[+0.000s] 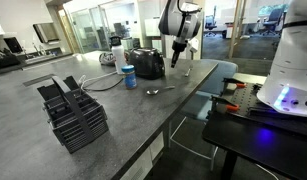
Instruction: Press a button on the bottom right side of the toaster to release the lever upwards
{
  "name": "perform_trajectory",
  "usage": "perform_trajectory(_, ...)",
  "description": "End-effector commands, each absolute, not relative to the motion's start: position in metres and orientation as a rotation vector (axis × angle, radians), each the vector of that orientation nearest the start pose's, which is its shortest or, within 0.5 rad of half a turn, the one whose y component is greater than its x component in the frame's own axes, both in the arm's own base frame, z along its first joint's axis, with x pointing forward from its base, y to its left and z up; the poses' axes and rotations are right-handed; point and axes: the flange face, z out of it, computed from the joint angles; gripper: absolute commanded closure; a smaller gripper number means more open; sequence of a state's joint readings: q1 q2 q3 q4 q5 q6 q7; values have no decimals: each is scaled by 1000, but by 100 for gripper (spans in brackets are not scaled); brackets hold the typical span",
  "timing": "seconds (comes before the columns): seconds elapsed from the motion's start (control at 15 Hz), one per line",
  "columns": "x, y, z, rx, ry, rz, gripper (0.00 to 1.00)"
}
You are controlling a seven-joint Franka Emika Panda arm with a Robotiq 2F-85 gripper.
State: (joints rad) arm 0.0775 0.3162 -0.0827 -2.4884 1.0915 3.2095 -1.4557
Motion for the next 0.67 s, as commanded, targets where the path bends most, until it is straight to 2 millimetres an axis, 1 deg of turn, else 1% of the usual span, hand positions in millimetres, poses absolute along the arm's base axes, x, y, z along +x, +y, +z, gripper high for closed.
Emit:
perform_trajectory(0.0, 423, -59, 233, -3221, -532, -683, 100)
perform_trajectory(0.07, 415, -59, 242, -3225, -522, -712, 100)
perform_trajectory(0.2, 407, -48, 260, -3215, -518, -801, 100)
perform_trajectory(0.33, 397, -40, 279, -3214, -456, -887, 100)
perform_trajectory(0.6, 384, -31, 330, -3184, -395, -1140, 100)
